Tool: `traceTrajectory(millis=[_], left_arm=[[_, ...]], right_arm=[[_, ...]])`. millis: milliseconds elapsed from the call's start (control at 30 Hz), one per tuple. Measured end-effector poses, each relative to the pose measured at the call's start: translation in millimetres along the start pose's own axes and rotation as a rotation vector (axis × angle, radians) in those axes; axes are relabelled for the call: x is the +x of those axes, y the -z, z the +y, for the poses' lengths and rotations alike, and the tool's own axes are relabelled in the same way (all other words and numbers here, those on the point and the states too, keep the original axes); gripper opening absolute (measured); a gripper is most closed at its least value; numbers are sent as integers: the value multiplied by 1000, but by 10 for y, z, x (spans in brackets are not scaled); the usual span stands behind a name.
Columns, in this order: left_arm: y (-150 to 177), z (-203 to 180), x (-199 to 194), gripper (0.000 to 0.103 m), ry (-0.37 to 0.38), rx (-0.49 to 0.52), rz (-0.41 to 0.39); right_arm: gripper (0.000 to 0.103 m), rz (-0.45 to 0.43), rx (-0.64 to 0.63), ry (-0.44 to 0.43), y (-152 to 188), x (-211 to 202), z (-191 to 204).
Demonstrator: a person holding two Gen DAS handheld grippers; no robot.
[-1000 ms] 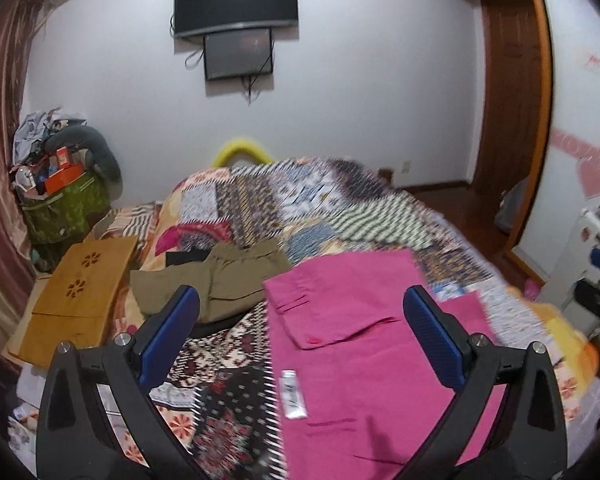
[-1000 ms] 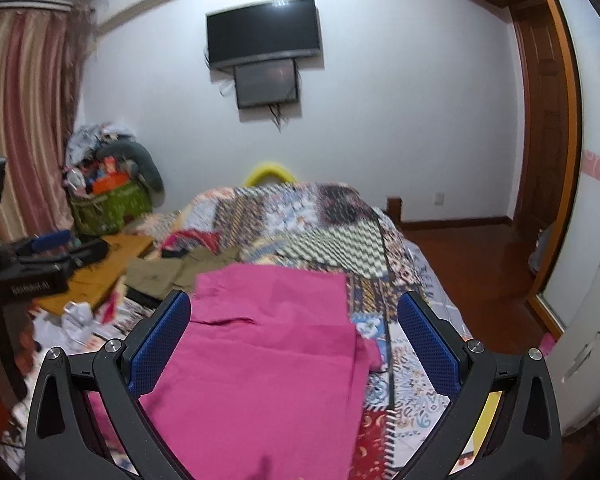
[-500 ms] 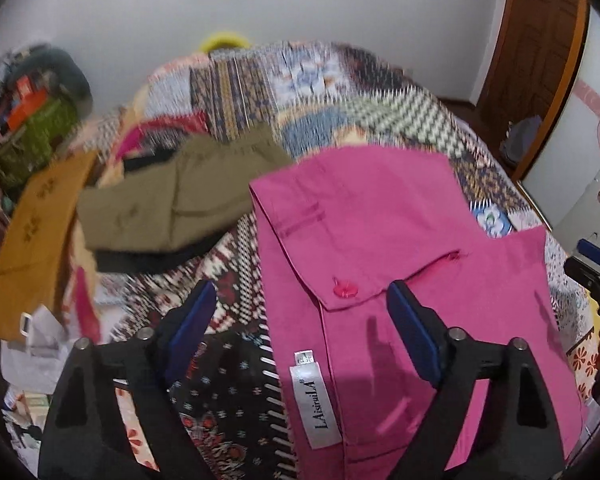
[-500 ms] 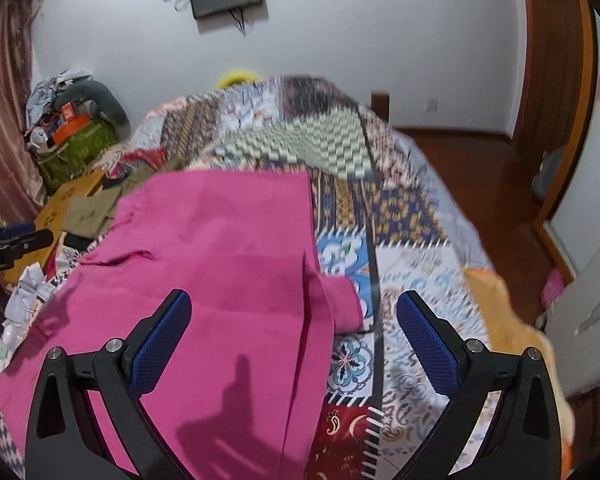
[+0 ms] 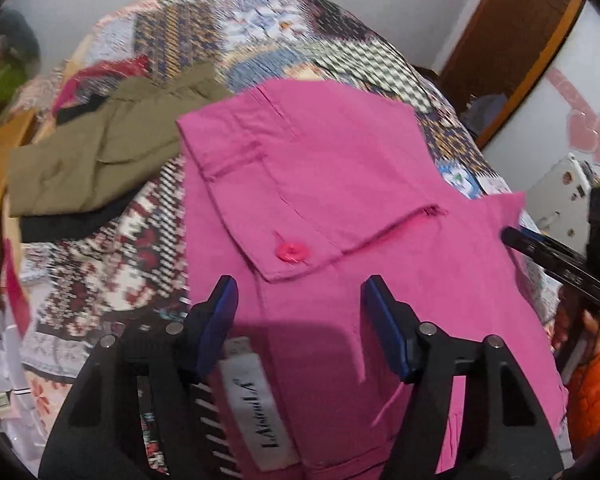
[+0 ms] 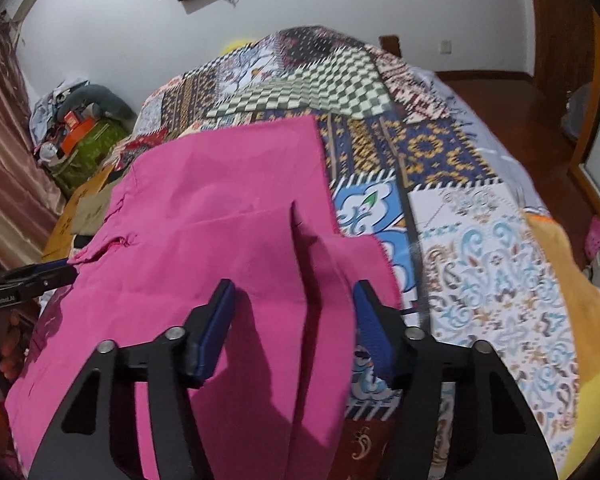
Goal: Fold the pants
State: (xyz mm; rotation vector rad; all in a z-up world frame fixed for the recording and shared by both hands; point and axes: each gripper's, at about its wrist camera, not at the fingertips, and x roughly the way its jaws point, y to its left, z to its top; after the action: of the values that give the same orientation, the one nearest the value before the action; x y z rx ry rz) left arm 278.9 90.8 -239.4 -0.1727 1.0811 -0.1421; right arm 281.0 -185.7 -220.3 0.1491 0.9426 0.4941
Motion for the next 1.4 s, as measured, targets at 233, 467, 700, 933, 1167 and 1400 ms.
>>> traceTrajectory(millis=[233,467,700,933,1167,1400], left_arm=[[49,-55,-27,55,-34,27,-13],[109,-162,-48,51,-120,87,-41],[129,-174,-47,51,-156,106,-49],[62,-110,-174,51,-146,99,-28],[-220,-26,-340,51,-179,73,-97],[-418,202,-20,54,-70,-50,0]], right_arm=[[20,25,-31,-30,-7,77,42],[8,-7,-48,-10,6,40,66],[6,-8,-81,33,-2,65,120],[11,26,-80,19,4,-31,83],[14,-49,-42,55,-129,-345,-78],[57,-82,4,97,-319,-246,-293]])
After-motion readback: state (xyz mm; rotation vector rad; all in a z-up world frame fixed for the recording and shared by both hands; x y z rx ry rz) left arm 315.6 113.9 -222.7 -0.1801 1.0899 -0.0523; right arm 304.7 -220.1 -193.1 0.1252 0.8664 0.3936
